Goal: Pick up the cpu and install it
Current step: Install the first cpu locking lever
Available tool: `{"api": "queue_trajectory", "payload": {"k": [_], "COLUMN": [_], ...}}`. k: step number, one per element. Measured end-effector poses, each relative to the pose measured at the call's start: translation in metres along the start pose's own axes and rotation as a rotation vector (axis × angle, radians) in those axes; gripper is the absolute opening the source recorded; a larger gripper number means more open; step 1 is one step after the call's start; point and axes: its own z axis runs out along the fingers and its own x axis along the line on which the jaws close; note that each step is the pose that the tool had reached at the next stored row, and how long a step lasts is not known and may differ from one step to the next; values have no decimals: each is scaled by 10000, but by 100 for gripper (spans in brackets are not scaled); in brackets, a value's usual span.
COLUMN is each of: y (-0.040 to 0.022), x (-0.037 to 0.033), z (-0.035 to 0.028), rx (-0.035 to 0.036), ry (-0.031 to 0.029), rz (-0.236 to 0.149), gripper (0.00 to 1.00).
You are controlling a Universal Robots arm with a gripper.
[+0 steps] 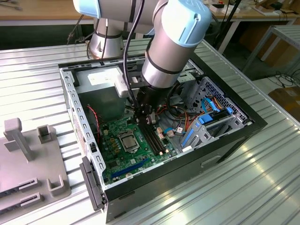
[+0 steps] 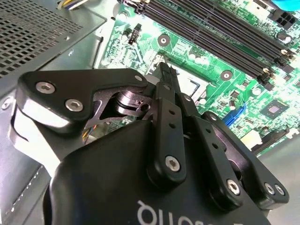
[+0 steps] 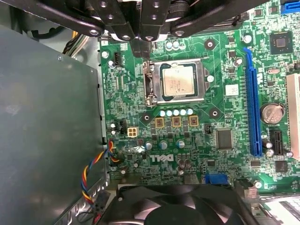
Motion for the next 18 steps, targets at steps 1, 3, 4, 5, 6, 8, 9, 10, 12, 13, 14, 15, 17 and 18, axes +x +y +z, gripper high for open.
{"api": "queue_trajectory", "payload": {"k": [1, 3, 4, 5, 6, 8, 9, 10, 12, 13, 14, 15, 17, 18], "y": [0, -2, -2, -3, -3, -5, -5, -5, -7, -7, -7, -8, -9, -9], "x": [10, 31, 39, 47, 55, 73, 80, 90, 109, 118, 122, 127, 137, 142], "z": [-1, -3, -4, -4, -6, -7, -8, -8, -10, -10, -9, -8, -7, -7], "rx": [0, 0, 0, 1, 1, 2, 2, 5, 10, 15, 22, 30, 42, 48], "ry": [1, 8, 11, 14, 18, 23, 26, 27, 34, 36, 37, 38, 41, 44], "rz": [1, 1, 1, 2, 2, 2, 3, 4, 3, 3, 3, 2, 1, 0], "gripper": [11, 11, 11, 11, 11, 11, 11, 11, 11, 11, 11, 11, 11, 11]}}
